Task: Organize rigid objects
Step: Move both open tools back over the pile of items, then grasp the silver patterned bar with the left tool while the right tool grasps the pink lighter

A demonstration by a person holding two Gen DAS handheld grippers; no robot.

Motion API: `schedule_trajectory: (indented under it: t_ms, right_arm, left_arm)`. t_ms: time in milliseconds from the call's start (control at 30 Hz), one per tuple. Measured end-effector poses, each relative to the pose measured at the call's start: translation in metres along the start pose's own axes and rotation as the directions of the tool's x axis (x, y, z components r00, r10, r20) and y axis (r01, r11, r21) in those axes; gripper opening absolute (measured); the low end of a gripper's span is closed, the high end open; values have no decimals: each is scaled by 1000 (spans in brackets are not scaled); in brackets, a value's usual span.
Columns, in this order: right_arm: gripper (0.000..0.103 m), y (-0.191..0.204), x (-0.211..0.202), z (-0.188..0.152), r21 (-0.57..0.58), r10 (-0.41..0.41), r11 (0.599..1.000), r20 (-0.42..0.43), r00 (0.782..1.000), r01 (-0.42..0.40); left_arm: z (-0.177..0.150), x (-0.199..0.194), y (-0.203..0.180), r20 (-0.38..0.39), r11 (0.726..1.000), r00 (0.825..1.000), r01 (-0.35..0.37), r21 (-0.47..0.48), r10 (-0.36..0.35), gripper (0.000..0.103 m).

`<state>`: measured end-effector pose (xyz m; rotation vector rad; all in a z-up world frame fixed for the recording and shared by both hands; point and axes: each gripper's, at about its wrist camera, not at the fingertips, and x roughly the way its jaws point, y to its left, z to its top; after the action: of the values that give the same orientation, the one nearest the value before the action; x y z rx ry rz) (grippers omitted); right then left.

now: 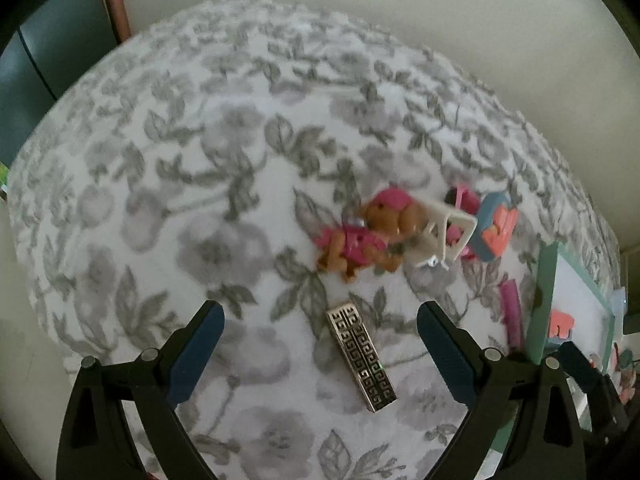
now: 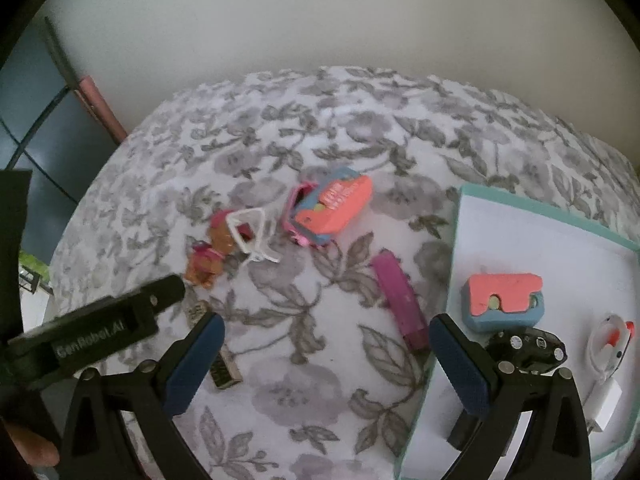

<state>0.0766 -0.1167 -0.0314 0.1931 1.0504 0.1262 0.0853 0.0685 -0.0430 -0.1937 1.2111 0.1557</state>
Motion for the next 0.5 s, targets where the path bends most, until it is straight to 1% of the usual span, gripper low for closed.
schedule_trajectory:
  t_ms: [67, 167, 233, 300, 367, 433, 500]
  right_arm:
    - [103, -8, 2, 1, 19, -14, 1000, -6, 1000, 14]
    - [103, -21, 2, 5, 54, -4, 999, -4, 1000, 4]
    - [103, -27, 3, 8, 71, 3, 997, 1, 1000, -3]
    - [103, -32, 4, 10, 88, 14, 996, 5, 1000, -14]
    - [100, -36, 4, 12, 101, 29, 994, 8, 1000, -29]
    - [96, -37, 4, 14, 95, 42, 995, 12, 999, -43]
    - [93, -35, 6, 15, 77, 40, 996, 10, 999, -40]
  left_arm:
    - [-3, 10, 0, -42, 1000, 999, 2, 1, -2, 97]
    - [-6, 18, 0, -75, 1000, 997, 6, -9, -7, 97]
    - [-8, 21, -2, -89, 1000, 996, 8, 3, -8, 96]
    - [-11, 24, -5, -106, 1000, 994, 24, 13, -22, 92]
    - [-12, 27, -9, -122, 999, 992, 39, 23, -36, 84]
    - [-15, 30, -12, -136, 999, 990, 35, 39, -30, 82]
    - [-18, 33, -15, -152, 998, 988, 45, 52, -37, 81]
